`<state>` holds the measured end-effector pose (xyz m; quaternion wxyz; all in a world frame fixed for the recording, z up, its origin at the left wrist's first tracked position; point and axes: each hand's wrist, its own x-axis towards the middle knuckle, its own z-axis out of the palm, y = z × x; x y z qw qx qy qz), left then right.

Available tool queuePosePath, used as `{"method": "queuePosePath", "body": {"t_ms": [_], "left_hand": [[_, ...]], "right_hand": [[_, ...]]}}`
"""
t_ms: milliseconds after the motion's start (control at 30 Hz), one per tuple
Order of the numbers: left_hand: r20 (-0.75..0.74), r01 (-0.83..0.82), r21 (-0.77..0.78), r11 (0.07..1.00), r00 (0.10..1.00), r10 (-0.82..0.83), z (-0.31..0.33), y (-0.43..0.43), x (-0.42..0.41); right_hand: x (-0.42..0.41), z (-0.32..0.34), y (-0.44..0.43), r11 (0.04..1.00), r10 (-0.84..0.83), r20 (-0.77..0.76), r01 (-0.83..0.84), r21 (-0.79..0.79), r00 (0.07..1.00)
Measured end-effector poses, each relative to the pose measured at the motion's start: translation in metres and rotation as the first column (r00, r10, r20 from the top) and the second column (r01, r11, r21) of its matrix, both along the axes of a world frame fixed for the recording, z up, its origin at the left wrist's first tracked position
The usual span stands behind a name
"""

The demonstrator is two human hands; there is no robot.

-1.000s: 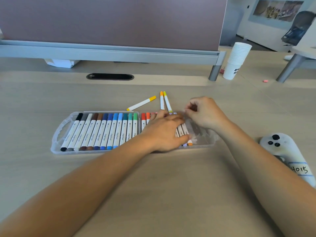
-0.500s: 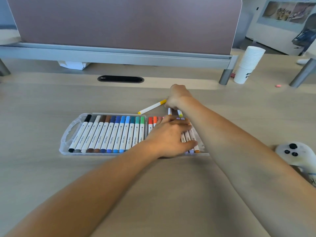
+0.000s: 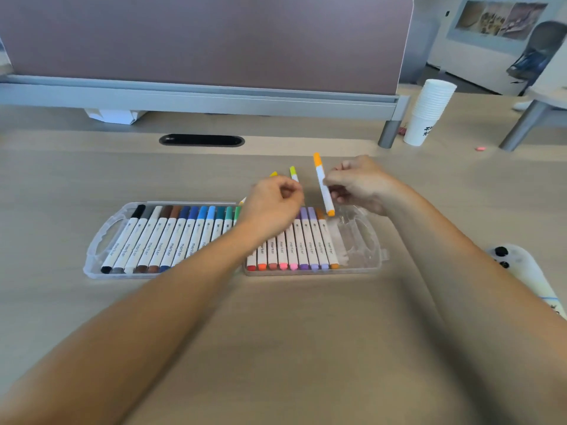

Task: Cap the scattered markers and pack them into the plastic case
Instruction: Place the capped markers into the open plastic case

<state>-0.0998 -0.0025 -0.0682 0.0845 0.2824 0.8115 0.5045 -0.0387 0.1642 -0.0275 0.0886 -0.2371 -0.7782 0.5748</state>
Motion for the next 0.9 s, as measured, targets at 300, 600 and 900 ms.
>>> {"method": "queuePosePath", "body": {"t_ms": [300, 600, 900], "left_hand": [[0.585, 0.063, 0.45, 0.891, 0.733, -0.347, 0.02, 0.041, 0.006], [0.564, 0.111, 0.488, 0.866, 0.717, -0.41, 0.021, 0.043, 0.009], [0.606, 0.067, 0.411, 0.909, 0.725, -0.327, 0.008, 0.05, 0.004]], "right_hand": [[0.074, -0.022, 0.003, 0.972, 0.113, -0.095, -0.13, -0.194, 0.989], [0.081, -0.033, -0.004, 0.997, 0.048, -0.142, -0.039, 0.068, 0.989], [0.083, -0.042, -0.001, 0.949, 0.166, -0.097, -0.132, 0.285, 0.981]]}}
